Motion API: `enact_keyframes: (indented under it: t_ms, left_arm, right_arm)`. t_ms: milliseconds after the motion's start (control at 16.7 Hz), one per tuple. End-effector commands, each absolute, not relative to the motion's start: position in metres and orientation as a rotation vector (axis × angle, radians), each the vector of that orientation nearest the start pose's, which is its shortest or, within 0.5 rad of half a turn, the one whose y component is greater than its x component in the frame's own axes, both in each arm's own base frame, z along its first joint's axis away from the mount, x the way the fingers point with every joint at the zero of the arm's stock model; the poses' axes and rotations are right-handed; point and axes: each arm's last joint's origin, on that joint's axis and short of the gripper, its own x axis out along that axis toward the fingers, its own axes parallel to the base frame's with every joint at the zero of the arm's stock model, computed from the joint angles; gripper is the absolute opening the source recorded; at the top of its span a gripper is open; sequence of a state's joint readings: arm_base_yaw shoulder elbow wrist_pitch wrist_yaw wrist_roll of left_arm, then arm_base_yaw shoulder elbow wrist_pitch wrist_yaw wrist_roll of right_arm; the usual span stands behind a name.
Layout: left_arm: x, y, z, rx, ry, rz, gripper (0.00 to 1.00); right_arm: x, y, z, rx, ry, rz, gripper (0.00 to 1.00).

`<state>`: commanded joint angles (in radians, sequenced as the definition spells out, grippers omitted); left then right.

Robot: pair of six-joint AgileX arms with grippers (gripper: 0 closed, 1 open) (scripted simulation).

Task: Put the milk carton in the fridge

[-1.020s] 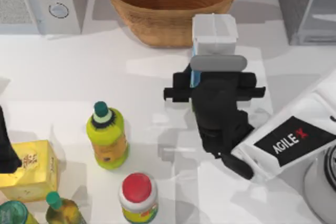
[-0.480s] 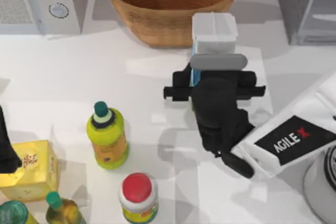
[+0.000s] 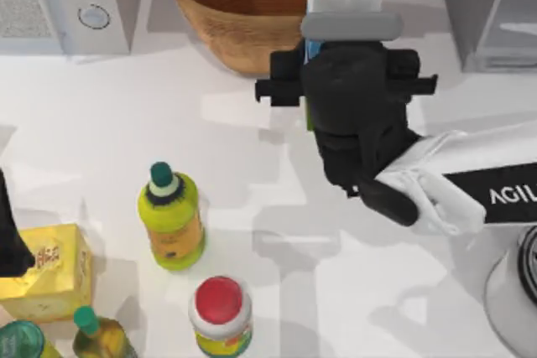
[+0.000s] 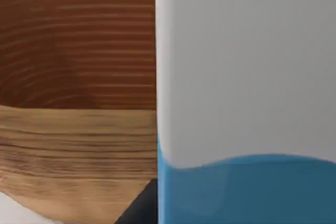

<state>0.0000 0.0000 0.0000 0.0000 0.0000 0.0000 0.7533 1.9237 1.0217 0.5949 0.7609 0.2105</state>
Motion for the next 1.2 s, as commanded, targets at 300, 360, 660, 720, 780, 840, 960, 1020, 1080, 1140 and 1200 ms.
enact_keyframes:
  t_ms: [300,360,660,720,780,840,960,1020,1080,1140,1200]
  left_arm:
    - [0.106,-0.001,0.160,0.000,0.000,0.000,1.00]
    - [0.106,-0.001,0.160,0.000,0.000,0.000,1.00]
    - [0.106,-0.001,0.160,0.000,0.000,0.000,1.00]
    - [0.106,-0.001,0.160,0.000,0.000,0.000,1.00]
    - [0.106,-0.001,0.160,0.000,0.000,0.000,1.00]
    - [0.106,-0.001,0.160,0.000,0.000,0.000,1.00]
    - [0.106,-0.001,0.160,0.000,0.000,0.000,1.00]
    - [0.106,-0.001,0.160,0.000,0.000,0.000,1.00]
    - [0.106,-0.001,0.160,0.000,0.000,0.000,1.00]
    - [0.106,-0.001,0.160,0.000,0.000,0.000,1.00]
    - [0.106,-0.001,0.160,0.000,0.000,0.000,1.00]
  right_arm:
    - [0.300,0.256,0.220,0.002,0.203,-0.008,0.00]
    - [0.299,0.256,0.222,0.004,0.201,-0.008,0.00]
    - [0.300,0.253,0.222,0.004,0.202,-0.011,0.00]
    - [0.300,0.247,0.226,0.006,0.199,-0.017,0.00]
    - [0.299,0.238,0.230,0.008,0.196,-0.025,0.00]
    - [0.298,0.226,0.236,0.011,0.191,-0.035,0.00]
    - [0.293,0.196,0.249,0.018,0.179,-0.058,0.00]
    - [0.287,0.179,0.257,0.022,0.171,-0.069,0.00]
    - [0.280,0.160,0.264,0.027,0.161,-0.079,0.00]
    - [0.270,0.141,0.271,0.032,0.149,-0.087,0.00]
    - [0.258,0.122,0.276,0.037,0.135,-0.093,0.00]
